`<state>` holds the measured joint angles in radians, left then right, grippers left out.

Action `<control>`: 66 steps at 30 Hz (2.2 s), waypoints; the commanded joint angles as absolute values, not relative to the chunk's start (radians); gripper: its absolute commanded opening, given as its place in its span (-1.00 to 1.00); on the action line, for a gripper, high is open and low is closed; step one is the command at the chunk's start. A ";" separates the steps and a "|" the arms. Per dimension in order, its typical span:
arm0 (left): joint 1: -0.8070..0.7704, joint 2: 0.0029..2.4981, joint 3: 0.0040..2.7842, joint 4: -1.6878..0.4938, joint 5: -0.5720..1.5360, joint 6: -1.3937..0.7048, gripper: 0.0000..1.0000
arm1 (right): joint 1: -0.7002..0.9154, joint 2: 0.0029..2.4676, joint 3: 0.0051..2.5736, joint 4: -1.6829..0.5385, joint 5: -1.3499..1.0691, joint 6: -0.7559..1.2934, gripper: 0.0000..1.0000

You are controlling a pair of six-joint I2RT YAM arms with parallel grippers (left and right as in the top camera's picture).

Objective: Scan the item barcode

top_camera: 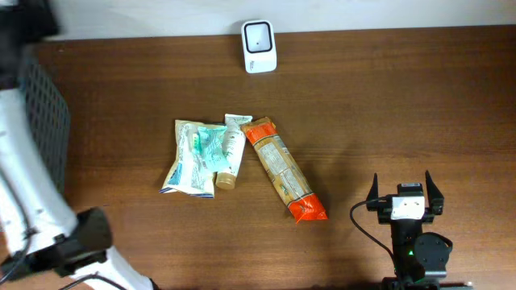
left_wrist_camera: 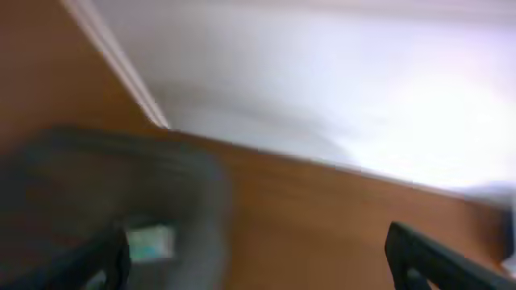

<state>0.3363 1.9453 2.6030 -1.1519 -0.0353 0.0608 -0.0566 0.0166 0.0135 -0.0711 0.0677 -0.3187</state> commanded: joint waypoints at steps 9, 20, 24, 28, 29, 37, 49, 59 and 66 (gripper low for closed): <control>0.661 2.279 2.597 -1.108 0.040 0.103 0.91 | -0.060 0.013 0.006 -0.073 0.084 -0.322 0.97; 0.714 2.294 2.597 -1.515 0.109 0.073 0.75 | -0.060 0.013 0.006 -0.073 0.084 -0.322 0.97; 0.729 2.294 2.589 -1.416 0.086 0.106 0.72 | -0.060 0.013 0.006 -0.073 0.084 -0.322 0.97; 0.733 2.313 2.481 -1.149 0.102 0.107 0.86 | -0.060 0.013 0.006 -0.073 0.083 -0.322 0.97; 0.736 2.330 2.453 -1.092 0.109 0.107 0.87 | -0.060 0.013 0.006 -0.073 0.084 -0.322 0.97; 0.731 2.478 2.404 -0.957 0.108 0.111 0.72 | -0.060 0.013 0.006 -0.073 0.084 -0.322 0.97; 0.721 2.635 2.403 -0.866 0.045 0.111 0.88 | -0.060 0.013 0.006 -0.073 0.084 -0.322 0.97; 0.720 2.700 2.403 -0.793 0.046 0.111 0.80 | -0.060 0.013 0.006 -0.073 0.084 -0.322 0.97; 0.719 2.715 2.457 -0.843 0.048 0.110 -0.44 | -0.060 0.013 0.006 -0.073 0.084 -0.322 0.97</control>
<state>0.7269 2.6122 2.4199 -0.8150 0.0525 0.1093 -0.0566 0.0166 0.0135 -0.0711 0.0677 -0.3187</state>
